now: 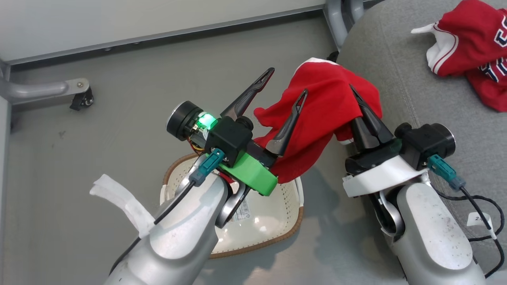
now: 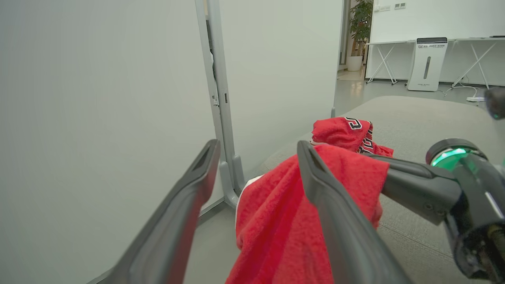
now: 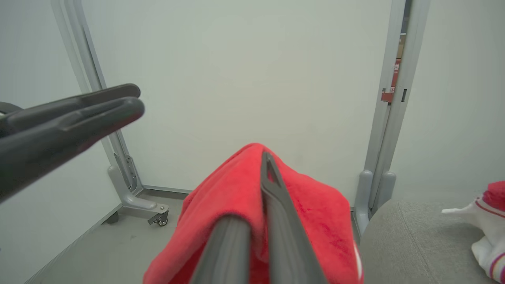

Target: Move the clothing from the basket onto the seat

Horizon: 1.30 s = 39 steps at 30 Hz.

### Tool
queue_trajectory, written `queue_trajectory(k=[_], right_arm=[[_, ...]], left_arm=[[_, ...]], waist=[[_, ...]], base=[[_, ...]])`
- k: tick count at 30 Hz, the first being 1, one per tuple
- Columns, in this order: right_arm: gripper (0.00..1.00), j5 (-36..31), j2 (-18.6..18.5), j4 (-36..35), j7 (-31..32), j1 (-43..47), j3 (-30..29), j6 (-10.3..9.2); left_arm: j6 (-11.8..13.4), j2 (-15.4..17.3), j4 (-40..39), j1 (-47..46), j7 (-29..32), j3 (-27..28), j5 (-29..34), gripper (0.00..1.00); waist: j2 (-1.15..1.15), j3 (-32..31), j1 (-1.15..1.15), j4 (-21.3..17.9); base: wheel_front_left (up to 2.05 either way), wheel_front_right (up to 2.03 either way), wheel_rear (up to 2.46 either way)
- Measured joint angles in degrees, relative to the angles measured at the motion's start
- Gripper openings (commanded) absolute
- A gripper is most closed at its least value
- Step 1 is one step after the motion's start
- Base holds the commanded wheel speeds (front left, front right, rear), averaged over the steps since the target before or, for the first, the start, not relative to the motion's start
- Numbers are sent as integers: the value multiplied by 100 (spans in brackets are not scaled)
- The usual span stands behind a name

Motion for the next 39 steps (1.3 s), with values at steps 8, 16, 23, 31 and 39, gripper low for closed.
queue_trajectory(k=[8,16,23,31,39], right_arm=[[0,-44,-1,-238,1,177,-346,0],[0,-56,-1,-468,0,394,-746,0],[0,-74,-1,-532,1,513,-899,0],[0,-31,-3,-555,1,619,-1077,0],[0,53,-2,-597,1,617,-1169,0]], left_arm=[[-96,-2,147,-49,0,-3,148,100],[-189,-4,281,-125,0,-14,278,100],[-243,0,370,-178,0,-32,328,100],[-270,0,433,-200,0,-52,368,100],[-293,7,460,-198,0,3,382,100]], waist=[[0,121,0,-476],[0,264,0,-1053],[0,388,0,-1487],[0,503,0,-1851],[0,574,0,-1954]], base=[[0,0,0],[0,0,0],[0,0,0],[0,0,0],[0,0,0]])
